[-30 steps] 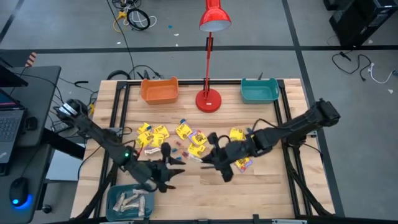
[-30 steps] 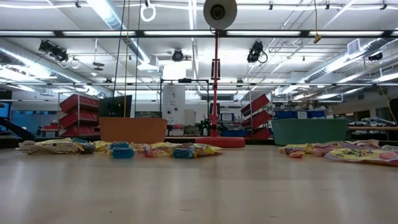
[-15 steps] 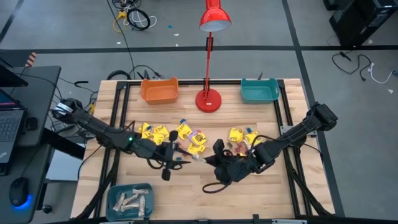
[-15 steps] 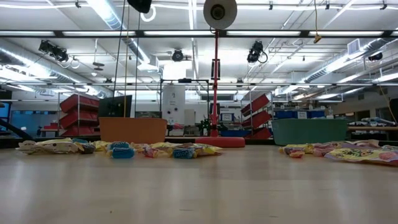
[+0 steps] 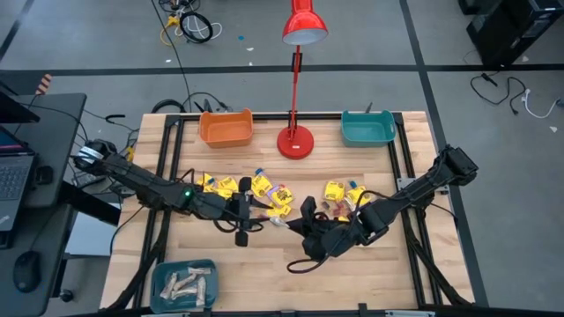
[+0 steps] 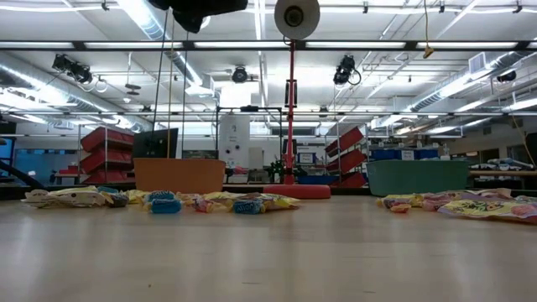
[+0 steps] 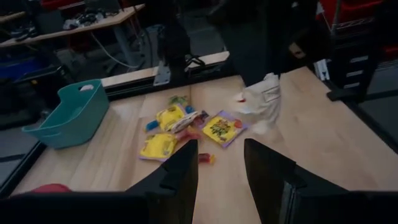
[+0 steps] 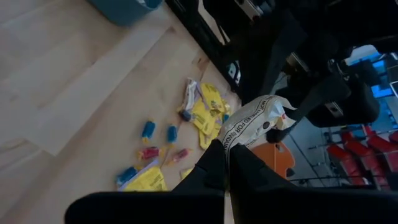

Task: Sort candy
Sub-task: Put the white candy into the blue bin

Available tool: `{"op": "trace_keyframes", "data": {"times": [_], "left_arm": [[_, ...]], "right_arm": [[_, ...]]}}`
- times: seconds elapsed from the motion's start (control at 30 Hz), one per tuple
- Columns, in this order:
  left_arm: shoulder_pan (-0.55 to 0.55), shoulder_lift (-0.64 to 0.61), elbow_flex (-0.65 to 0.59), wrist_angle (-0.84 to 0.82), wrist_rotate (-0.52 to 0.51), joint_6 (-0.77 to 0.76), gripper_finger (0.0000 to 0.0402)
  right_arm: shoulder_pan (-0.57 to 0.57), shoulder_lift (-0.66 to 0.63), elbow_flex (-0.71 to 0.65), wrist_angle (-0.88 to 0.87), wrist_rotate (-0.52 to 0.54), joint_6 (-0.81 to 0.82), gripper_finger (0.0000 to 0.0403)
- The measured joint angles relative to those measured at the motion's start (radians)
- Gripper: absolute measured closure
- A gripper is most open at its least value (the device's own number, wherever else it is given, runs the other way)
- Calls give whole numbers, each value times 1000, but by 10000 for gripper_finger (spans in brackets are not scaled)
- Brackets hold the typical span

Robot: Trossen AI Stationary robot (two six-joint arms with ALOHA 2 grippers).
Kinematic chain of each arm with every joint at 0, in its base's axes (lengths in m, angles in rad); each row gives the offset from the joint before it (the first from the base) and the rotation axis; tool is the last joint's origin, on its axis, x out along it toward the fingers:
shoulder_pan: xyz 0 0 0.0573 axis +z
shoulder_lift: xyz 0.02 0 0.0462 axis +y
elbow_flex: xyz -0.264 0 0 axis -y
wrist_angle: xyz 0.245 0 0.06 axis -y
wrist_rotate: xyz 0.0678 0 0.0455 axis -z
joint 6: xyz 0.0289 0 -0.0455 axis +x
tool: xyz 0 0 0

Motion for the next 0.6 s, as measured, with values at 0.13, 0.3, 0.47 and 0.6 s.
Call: {"op": "trace_keyframes", "data": {"times": [0.13, 0.3, 0.47, 0.6], "left_arm": [[-1, 0, 0, 2, 7, 1, 269], [-1, 0, 0, 28, 80, 1, 269], [0, 0, 0, 62, 67, -26, 269], [0, 0, 0, 78, 63, -46, 269]], "right_arm": [[-9, 0, 0, 1, 0, -8, 403], [-21, 0, 0, 1, -4, -19, 403], [-24, 0, 0, 3, -13, -20, 403], [-24, 0, 0, 3, -16, -18, 403]]}}
